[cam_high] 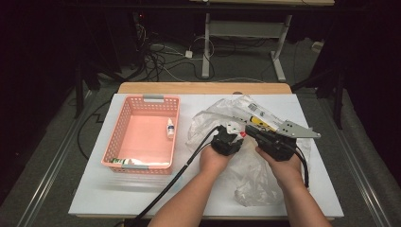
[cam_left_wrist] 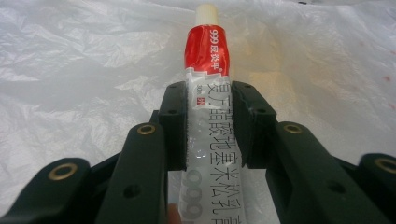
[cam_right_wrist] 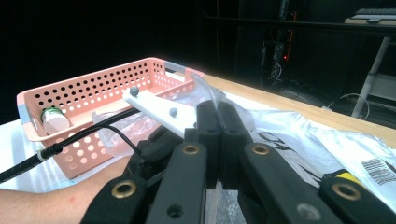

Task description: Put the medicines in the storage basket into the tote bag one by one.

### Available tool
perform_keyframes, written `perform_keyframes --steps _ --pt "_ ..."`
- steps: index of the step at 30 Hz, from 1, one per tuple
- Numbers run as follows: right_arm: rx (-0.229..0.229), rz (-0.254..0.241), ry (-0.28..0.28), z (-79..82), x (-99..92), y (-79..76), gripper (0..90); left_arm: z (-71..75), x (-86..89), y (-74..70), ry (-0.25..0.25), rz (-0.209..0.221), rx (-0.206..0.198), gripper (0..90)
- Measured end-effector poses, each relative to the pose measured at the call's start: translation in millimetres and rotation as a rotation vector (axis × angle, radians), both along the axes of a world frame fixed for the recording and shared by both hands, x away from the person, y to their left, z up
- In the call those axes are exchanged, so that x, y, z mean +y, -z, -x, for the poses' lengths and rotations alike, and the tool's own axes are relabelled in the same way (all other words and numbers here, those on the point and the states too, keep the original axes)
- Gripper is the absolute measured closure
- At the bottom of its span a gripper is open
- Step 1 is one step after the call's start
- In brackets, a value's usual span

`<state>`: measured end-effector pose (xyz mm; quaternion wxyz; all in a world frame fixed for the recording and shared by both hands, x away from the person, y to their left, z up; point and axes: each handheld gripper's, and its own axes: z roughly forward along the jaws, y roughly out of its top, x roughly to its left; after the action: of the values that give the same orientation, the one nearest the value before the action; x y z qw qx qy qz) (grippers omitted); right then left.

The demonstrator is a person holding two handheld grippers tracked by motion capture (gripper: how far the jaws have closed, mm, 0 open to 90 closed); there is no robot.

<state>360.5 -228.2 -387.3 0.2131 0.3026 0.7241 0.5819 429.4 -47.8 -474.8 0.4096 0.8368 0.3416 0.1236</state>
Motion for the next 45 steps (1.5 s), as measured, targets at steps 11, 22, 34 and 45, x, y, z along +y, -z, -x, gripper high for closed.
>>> perform_keyframes --steps 11,22,34,45 --pt "0.004 0.004 0.003 -0.2 -1.1 0.9 90.0 8.7 -1.1 -2.7 0.017 0.014 -0.006 55.2" --pt "0.002 0.008 0.004 0.5 -1.5 0.7 90.0 34.5 17.0 -9.2 0.092 0.052 0.001 46.7" --pt "-0.005 0.014 0.002 1.9 -0.8 -0.1 90.0 69.3 40.3 -17.8 0.162 0.103 0.021 32.0" --pt "-0.006 0.018 0.001 3.5 -0.3 -0.9 90.0 96.3 59.5 -20.9 0.189 0.112 0.02 16.1"
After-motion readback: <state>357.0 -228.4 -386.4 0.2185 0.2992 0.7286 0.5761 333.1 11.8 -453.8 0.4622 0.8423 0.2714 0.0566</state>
